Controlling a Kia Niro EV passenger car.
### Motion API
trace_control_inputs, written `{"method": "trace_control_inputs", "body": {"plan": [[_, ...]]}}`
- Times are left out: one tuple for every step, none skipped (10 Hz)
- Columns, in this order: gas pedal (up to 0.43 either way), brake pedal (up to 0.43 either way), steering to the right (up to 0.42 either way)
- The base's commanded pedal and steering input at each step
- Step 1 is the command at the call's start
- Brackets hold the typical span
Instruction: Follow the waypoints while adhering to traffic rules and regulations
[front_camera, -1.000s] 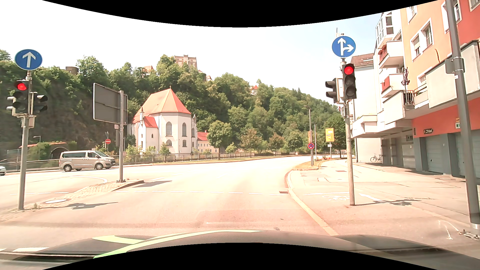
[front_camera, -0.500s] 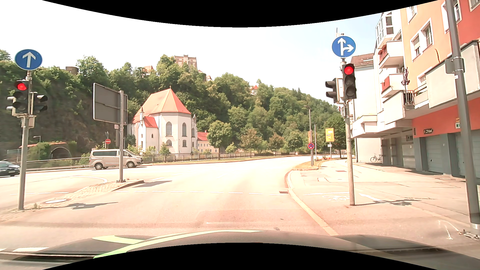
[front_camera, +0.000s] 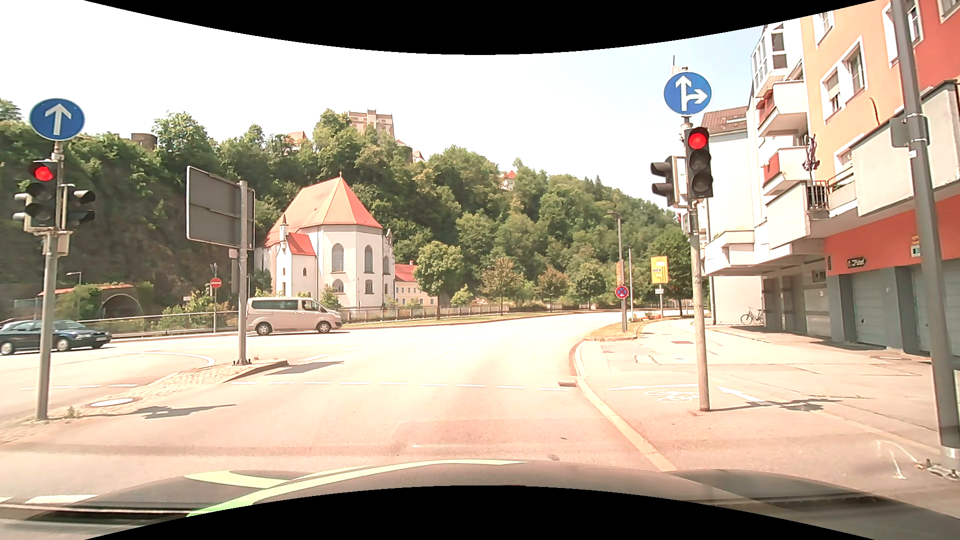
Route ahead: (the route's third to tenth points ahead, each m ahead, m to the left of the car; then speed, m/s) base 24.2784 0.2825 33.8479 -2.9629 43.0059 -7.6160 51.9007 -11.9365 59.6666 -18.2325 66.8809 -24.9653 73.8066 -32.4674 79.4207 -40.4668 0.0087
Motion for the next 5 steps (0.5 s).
{"method": "trace_control_inputs", "body": {"plan": [[0.000, 0.305, 0.040], [0.000, 0.305, 0.040], [0.000, 0.305, 0.040], [0.000, 0.305, 0.040], [0.000, 0.305, 0.041]]}}
